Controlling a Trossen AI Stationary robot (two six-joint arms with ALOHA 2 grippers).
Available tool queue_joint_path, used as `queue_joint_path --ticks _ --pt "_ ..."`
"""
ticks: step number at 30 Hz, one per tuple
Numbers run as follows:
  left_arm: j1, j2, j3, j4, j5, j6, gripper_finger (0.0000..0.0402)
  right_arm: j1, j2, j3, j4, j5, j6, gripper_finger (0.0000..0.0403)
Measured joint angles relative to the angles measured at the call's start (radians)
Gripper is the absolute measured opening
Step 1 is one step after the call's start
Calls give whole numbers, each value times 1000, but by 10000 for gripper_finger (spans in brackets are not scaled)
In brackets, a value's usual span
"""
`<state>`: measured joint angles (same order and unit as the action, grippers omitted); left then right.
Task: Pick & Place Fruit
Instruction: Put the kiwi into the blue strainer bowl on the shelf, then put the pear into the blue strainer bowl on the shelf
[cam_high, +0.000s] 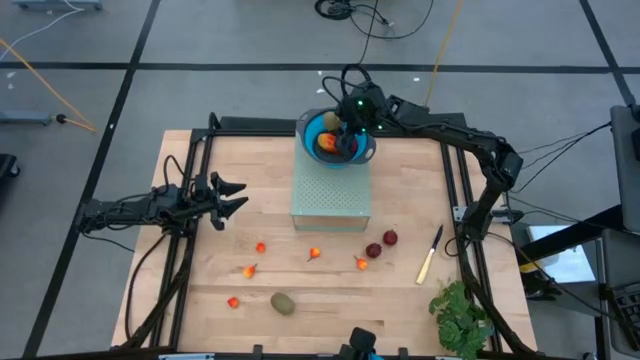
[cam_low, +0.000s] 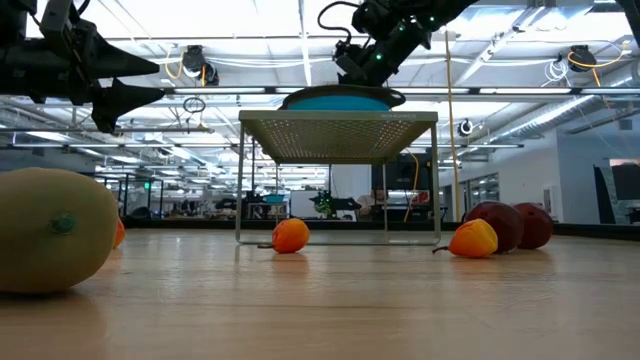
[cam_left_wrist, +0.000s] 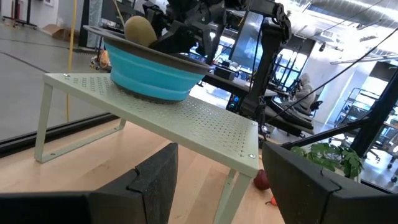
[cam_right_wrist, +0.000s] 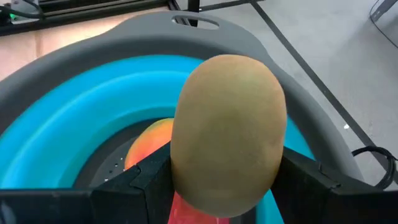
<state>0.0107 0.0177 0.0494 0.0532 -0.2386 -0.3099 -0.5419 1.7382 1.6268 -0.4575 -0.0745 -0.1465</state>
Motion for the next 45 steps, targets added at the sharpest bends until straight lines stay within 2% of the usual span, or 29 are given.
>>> queue_joint_path --ticks 13,23,33,39,45 --pt "0 0 0 0 0 0 234 0 0 0 -16 0 4 214" --pt "0 0 0 0 0 0 234 0 0 0 -18 0 7 250" --pt "0 0 0 0 0 0 234 0 0 0 -18 0 7 269" --pt "0 0 0 0 0 0 234 0 -11 0 -18 2 7 266" --pt "0 0 0 1 0 0 234 21 -49 1 -27 54 3 258"
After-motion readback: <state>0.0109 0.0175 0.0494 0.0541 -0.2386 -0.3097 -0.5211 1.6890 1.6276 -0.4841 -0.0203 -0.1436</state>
